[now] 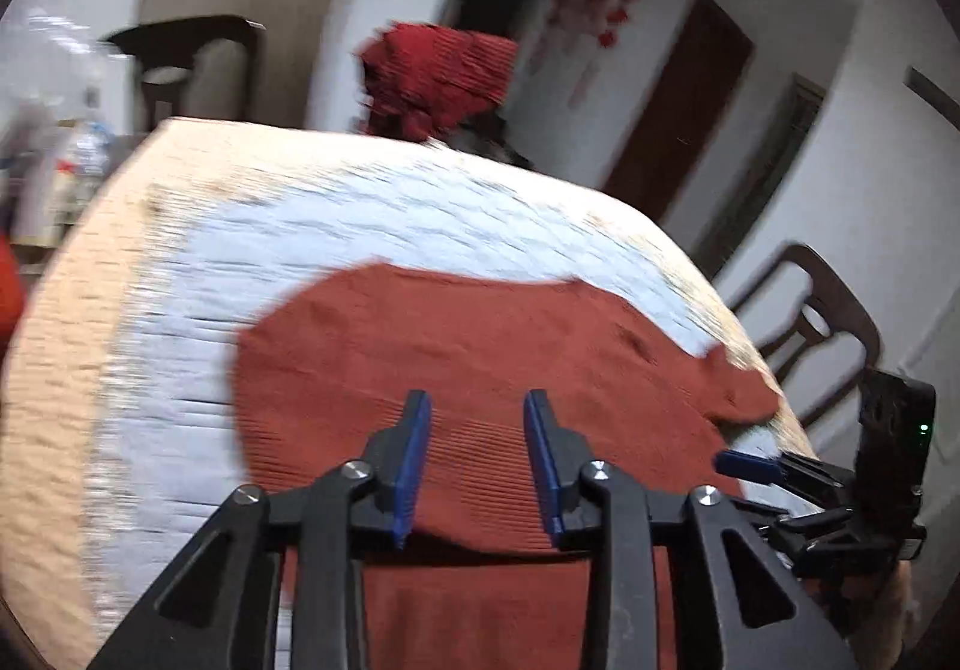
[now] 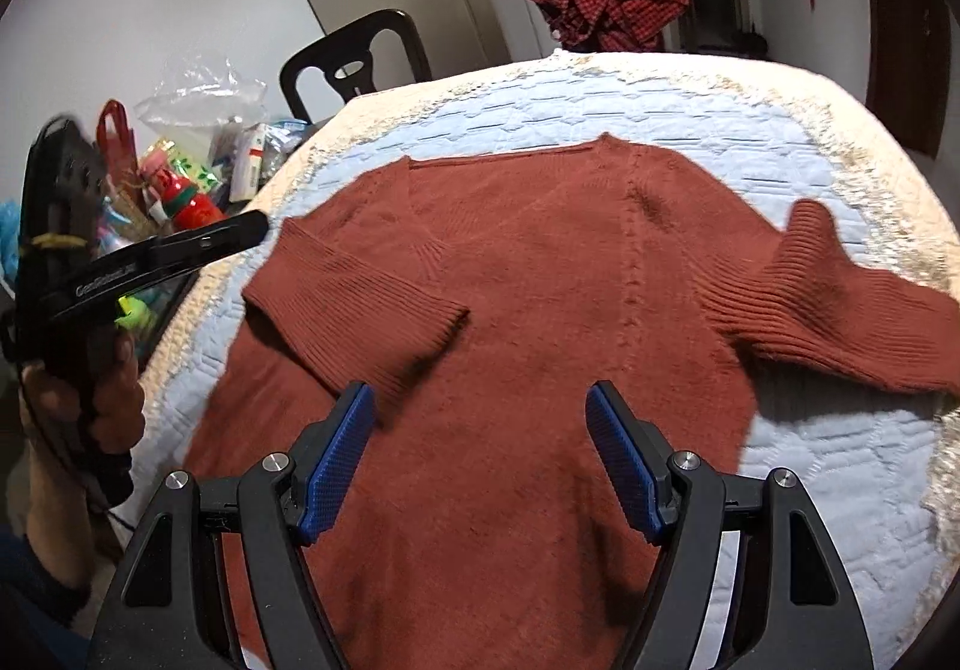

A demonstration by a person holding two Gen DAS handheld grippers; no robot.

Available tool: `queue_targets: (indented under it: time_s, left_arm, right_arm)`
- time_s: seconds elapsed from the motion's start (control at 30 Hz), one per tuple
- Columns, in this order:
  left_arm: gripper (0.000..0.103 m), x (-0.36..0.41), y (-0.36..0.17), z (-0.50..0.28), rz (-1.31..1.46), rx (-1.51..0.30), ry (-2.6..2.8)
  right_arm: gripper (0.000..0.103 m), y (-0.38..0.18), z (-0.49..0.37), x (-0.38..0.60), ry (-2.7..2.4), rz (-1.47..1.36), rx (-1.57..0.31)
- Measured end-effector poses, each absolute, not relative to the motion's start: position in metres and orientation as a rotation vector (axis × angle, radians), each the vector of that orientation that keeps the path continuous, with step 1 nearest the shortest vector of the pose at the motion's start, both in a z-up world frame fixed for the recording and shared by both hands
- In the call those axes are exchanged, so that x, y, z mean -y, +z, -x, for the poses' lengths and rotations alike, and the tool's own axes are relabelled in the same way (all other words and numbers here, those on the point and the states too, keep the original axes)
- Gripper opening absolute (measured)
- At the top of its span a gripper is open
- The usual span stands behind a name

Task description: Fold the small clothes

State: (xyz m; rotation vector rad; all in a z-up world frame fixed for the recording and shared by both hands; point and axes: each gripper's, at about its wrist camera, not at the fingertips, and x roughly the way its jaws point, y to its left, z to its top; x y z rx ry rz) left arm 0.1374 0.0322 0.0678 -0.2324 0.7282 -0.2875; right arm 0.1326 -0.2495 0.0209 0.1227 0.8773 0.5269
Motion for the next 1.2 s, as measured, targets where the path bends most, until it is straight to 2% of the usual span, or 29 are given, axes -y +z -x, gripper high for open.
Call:
queue_targets:
  time_s: [0.13, 0.33, 0.43, 0.47, 0.5, 0.53, 0.6, 0.9, 1.2]
  left_arm:
    - [0.04, -0.066, 0.056, -0.148, 0.233, -0.777, -0.155]
    - [0.04, -0.086, 0.024, -0.167, 0.252, -0.871, -0.116]
    - [0.04, -0.089, 0.015, -0.168, 0.257, -0.886, -0.128]
    - [0.04, -0.089, 0.013, -0.169, 0.257, -0.89, -0.13]
    - [0.04, -0.089, 0.011, -0.17, 0.261, -0.893, -0.135]
    - [0.04, -0.088, 0.011, -0.17, 0.265, -0.893, -0.139]
    - [0.04, -0.089, 0.012, -0.169, 0.272, -0.881, -0.144]
    - [0.04, -0.097, 0.021, -0.176, 0.29, -0.834, -0.141]
    - [0.04, -0.098, 0.011, -0.186, 0.304, -0.861, -0.122]
  right_arm:
    - [0.057, 0.02, -0.15, 0.234, 0.57, -0.141, -0.897]
    - [0.051, -0.001, -0.185, 0.205, 0.583, -0.121, -0.992]
    - [0.038, -0.009, -0.192, 0.193, 0.595, -0.076, -1.018]
    - [0.027, -0.012, -0.194, 0.191, 0.587, -0.059, -1.016]
    - [0.022, -0.011, -0.196, 0.19, 0.58, -0.05, -1.013]
    - [0.01, -0.011, -0.199, 0.19, 0.587, -0.057, -1.016]
    - [0.005, -0.006, -0.203, 0.191, 0.6, -0.066, -1.009]
    - [0.005, 0.045, -0.23, 0.183, 0.668, -0.075, -0.815]
    - [0.009, -0.003, -0.262, 0.202, 0.577, -0.123, -0.988]
